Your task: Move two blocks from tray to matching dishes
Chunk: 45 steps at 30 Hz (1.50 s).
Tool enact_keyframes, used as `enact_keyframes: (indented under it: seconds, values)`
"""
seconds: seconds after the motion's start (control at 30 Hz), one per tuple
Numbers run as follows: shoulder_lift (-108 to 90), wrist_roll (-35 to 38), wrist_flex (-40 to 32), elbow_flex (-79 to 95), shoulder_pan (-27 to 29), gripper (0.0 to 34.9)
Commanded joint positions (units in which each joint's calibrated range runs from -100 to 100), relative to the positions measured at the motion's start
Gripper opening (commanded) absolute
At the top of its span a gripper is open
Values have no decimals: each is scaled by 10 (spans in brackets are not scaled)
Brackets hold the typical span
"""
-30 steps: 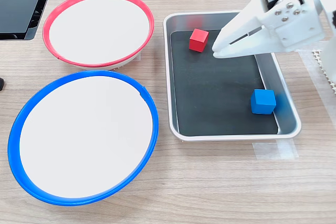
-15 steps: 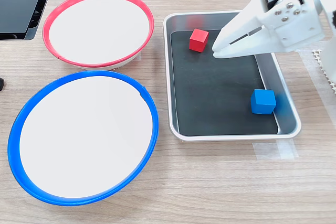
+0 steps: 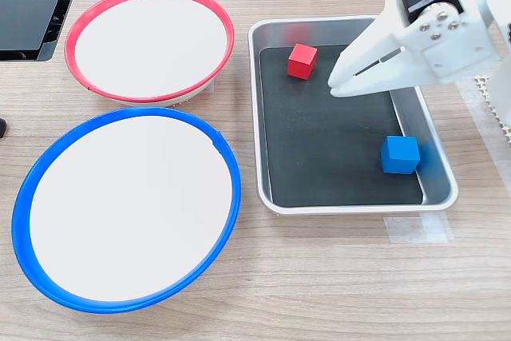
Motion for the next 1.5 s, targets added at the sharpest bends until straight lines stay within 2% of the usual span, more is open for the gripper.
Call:
enact_keyframes:
  seconds: [0.0,0.1,0.2,0.3,0.5,0.57,0.63,0.97,1.07,1.1,1.13,1.17,1.23,1.37,1.47]
  values:
    - [149,25,48,-168,41,3]
    - [293,31,98,-302,91,7]
    - [437,26,93,-387,140,71]
    - [529,21,91,-426,161,101]
    - [653,5,93,-473,158,143]
    - [699,-3,97,-497,156,173]
    - [746,-9,94,-525,156,182]
    - [913,-11,68,-612,148,170]
    - [936,-7,58,-619,143,147]
    - [941,-4,55,-622,140,98]
    - [944,3,55,-626,135,4]
    - [942,5,61,-631,134,3]
    - [927,17,105,-653,126,2]
    - [894,42,256,-787,93,1]
    - [943,33,283,-971,55,1]
